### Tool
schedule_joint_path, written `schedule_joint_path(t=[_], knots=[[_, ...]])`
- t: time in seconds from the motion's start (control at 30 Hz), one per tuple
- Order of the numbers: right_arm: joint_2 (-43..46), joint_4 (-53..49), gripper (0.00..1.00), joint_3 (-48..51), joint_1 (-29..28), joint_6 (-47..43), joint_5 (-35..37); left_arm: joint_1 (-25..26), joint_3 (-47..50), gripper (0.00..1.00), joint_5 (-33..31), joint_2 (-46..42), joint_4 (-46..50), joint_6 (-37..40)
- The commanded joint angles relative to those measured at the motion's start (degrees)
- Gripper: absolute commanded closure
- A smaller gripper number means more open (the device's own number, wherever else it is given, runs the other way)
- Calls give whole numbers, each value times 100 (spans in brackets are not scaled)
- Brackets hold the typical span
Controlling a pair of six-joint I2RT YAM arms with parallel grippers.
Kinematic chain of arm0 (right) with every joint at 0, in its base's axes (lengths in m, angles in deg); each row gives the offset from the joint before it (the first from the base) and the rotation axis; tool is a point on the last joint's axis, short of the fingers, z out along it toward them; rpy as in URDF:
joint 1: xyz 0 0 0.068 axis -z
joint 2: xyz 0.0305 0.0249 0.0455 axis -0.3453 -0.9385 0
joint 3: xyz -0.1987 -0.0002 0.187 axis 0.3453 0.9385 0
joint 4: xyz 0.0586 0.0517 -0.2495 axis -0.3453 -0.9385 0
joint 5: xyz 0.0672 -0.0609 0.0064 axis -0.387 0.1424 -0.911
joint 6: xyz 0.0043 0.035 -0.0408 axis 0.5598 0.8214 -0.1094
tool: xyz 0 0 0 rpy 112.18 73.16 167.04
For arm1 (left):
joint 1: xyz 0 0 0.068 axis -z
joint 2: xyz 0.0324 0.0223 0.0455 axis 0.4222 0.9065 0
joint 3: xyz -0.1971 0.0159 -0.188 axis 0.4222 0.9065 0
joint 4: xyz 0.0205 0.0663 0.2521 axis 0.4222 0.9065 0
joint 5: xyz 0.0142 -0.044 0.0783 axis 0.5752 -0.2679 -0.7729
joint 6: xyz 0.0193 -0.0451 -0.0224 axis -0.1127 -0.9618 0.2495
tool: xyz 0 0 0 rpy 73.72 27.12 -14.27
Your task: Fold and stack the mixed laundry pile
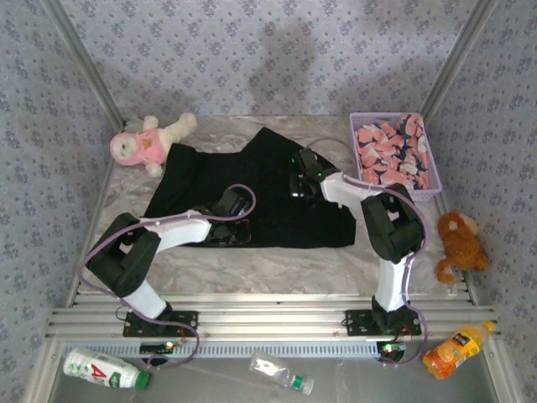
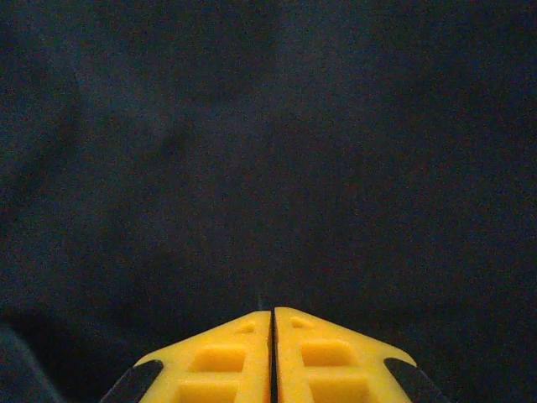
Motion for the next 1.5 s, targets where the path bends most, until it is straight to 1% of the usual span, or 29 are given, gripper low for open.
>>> schedule_joint_path(t=[0.0,0.1,0.27,0.37,0.4,0.43,0.47,0.53,0.57,0.63,0.67,0.8,0.9,0.97,1.03,1.1,1.27,1.47], knots=[[-71,-59,89,-456,23,-316,396,10,76,100,-247,14,291,79],[112,26,89,-308,25,-364,402,14,70,100,-296,-2,320,72],[679,-48,88,429,-179,-222,88,17,-173,99,-382,-1,561,58],[986,-120,88,1011,-369,-56,-87,10,-374,95,-412,-79,693,51],[1052,-113,88,1126,-405,-2,-178,10,-450,91,-411,-115,678,56],[1089,-130,88,1189,-411,10,-218,2,-517,85,-400,-145,644,75],[1115,-213,88,1201,-428,22,-165,3,-595,77,-394,-162,583,112],[1168,-490,88,1233,-442,148,73,8,-764,50,-411,-147,327,241],[1223,-571,88,1305,-443,225,71,4,-858,41,-419,-112,199,294],[1356,-637,88,1518,-413,384,67,4,-1125,34,-386,17,-62,405],[1432,-669,88,1653,-396,479,54,8,-1260,32,-355,100,-208,447],[1802,-812,86,2273,-348,759,54,-25,-1761,31,-316,587,-608,630],[2145,-782,86,2812,-239,1018,-25,-61,-2164,33,-267,1058,-722,832],[2376,-674,86,3172,-100,1166,-164,-152,-2385,38,-131,1355,-754,894],[2528,-594,86,3417,46,1257,-261,-226,-2478,43,-94,1535,-829,934],[2641,-535,86,3601,200,1319,-290,-301,-2507,47,34,1654,-947,928],[2742,-439,86,3794,460,1348,-338,-332,-2511,54,656,1806,-1443,722],[2670,-321,86,3842,523,1329,-349,-266,-2443,53,1332,1972,-2013,372]])
